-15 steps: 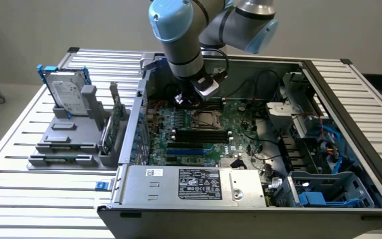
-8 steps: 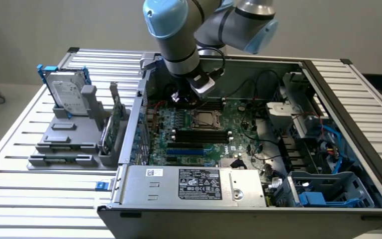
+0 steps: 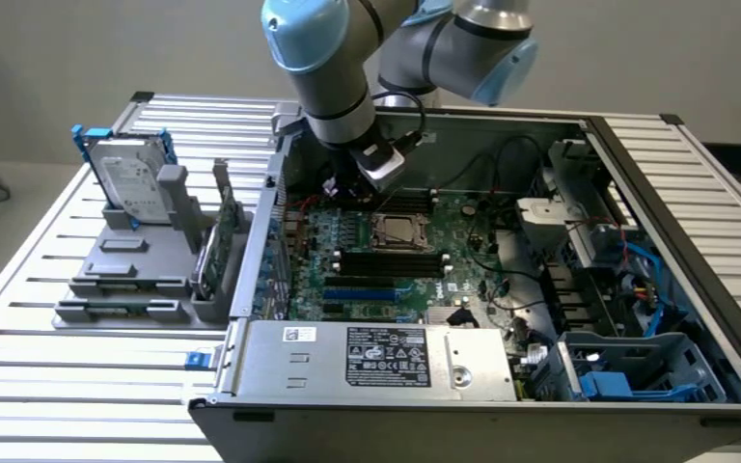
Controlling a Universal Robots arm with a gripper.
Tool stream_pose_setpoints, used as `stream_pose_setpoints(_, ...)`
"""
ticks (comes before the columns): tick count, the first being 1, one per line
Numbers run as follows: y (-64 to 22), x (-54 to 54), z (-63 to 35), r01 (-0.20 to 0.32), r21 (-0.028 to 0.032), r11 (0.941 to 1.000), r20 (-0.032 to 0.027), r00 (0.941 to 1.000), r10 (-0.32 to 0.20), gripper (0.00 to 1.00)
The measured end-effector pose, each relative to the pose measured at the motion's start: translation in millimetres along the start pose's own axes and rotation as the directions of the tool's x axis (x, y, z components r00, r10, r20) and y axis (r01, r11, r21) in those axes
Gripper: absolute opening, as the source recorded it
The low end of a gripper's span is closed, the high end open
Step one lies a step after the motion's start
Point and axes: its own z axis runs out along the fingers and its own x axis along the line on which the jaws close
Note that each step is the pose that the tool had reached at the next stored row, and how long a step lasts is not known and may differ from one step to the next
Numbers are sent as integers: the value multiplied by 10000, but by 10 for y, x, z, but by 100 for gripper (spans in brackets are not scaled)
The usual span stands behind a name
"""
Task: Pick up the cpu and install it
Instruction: 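Install the first cpu locking lever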
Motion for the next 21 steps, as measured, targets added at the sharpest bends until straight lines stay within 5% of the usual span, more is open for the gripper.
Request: stream_pose_setpoints(21,28,-14,-29,0,-58,10000,36,10000,0,11)
